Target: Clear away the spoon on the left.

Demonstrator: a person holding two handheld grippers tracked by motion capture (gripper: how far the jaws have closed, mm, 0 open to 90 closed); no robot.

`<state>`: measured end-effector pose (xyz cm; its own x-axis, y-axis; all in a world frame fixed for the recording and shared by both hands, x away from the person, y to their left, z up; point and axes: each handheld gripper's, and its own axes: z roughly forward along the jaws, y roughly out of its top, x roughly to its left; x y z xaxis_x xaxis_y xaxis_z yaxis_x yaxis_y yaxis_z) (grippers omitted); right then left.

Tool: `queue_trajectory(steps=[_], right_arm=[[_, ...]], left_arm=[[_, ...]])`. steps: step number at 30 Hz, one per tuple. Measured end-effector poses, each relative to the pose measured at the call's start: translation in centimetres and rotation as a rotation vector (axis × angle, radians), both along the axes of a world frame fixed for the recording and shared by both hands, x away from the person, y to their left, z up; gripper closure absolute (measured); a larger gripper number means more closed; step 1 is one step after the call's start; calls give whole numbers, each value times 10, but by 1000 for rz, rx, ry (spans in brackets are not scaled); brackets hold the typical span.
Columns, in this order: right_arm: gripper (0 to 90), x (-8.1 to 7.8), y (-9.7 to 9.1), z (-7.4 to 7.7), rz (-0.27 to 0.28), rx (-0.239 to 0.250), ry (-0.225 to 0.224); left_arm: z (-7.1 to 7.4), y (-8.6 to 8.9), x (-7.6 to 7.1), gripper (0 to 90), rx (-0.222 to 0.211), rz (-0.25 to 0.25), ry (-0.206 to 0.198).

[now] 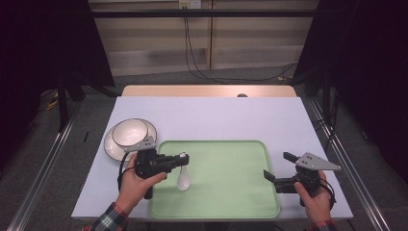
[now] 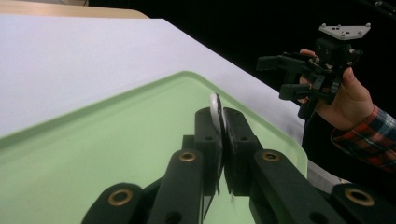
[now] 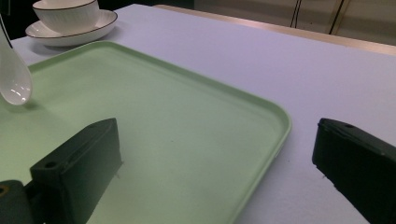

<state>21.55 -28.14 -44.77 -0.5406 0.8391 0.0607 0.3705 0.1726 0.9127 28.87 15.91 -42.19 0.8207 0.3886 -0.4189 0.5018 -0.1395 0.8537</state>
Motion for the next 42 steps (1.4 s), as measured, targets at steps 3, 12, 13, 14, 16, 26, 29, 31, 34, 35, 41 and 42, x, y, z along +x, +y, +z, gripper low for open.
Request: queue_trajectory(steps=[3,12,13,14,16,26,29,31,34,35,41,42], right_arm=[[7,0,0,0,3,-2,2],[7,0,0,-1,-2,-3,7],[7,0,0,-1,-2,-2,8],[7,0,0,-1,-3,-3,7],[7,1,1,-1,1,-4,6],[7,1,0,-1,-2,-4,7],[7,1,0,0,0,0,0],[7,1,0,0,-1,2,2],[8,1,0,0,0,2,0],[8,0,0,0,3,0,0],[8,1,1,1,-1,0,1],[8,1,1,1,0,-1,1]], left_arm=[[-3,1,-1,855,4,3,5],[-7,5,-3,854,-2,8,26],[-8,6,-3,855,-1,8,24],[-8,6,-4,854,0,10,26],[-8,7,-4,854,-1,10,26],[-13,10,-3,852,-19,12,38],[-14,12,-2,842,-4,22,18],[-16,14,0,830,8,31,1],[-18,17,2,814,19,46,-15],[-18,17,3,806,25,48,-21],[-20,20,5,779,53,67,-46],[-20,20,6,772,54,70,-50]])
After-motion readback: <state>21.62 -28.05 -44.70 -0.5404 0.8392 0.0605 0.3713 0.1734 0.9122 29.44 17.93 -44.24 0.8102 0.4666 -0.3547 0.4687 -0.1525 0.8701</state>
